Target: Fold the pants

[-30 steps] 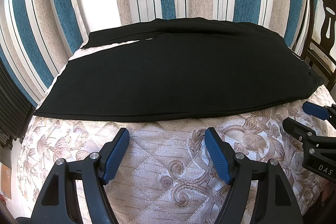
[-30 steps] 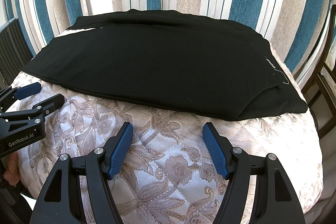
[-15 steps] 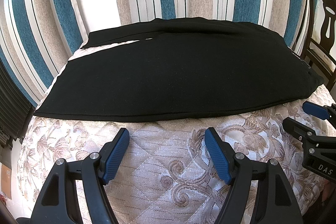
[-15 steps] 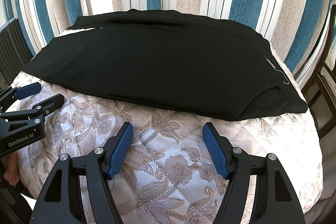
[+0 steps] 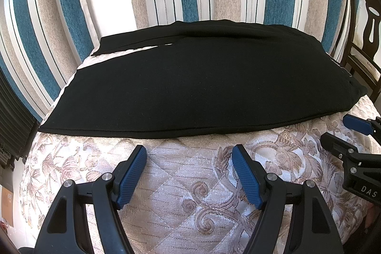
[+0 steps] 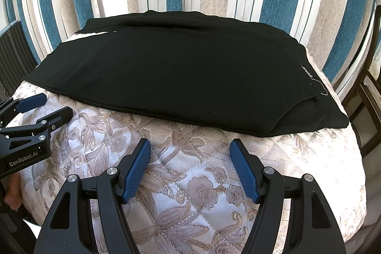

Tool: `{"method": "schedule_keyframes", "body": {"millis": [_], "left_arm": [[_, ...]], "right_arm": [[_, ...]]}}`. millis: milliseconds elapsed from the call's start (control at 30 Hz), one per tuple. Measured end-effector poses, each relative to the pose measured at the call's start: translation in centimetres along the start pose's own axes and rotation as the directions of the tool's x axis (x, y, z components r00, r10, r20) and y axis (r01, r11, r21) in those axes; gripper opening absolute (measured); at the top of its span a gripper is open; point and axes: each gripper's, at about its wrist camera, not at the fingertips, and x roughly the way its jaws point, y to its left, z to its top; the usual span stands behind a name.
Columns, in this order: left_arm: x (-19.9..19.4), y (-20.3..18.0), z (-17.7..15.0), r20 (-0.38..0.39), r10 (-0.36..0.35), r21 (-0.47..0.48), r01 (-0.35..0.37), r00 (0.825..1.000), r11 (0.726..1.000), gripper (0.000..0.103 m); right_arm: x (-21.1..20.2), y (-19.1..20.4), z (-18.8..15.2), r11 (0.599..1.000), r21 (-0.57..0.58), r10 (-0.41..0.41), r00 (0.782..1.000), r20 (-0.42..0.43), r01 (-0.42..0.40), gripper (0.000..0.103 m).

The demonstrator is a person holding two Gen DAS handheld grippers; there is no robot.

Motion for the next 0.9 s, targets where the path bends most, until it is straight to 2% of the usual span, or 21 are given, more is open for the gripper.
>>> {"method": "schedule_keyframes", "body": {"millis": [500,800,900], "left_arm": [[0.0,0.2,-0.1,0.014,-0.006,0.002,0.006,1.0,1.0,0.076],[-0.6,0.1,-0.1,0.023,-0.017,0.016,0.016,1.0,1.0,0.076],[-0.7,0.3,0.0,0.024,-0.021,0.016,0.021,0.999,1.0,0.076]], "right_arm": [[0.1,-0.4,-0.1,0.999,0.018,0.029,1.0,0.003,-0.029,0.069],[-1.2,-1.4,-0.4,0.995,0.048,0.084,0.996,0.027,-0.085,0.069],[-1.8,-2.0,-0.5,0.995,0.063,0.074,0.997,0.038,-0.076,0.069]]}}
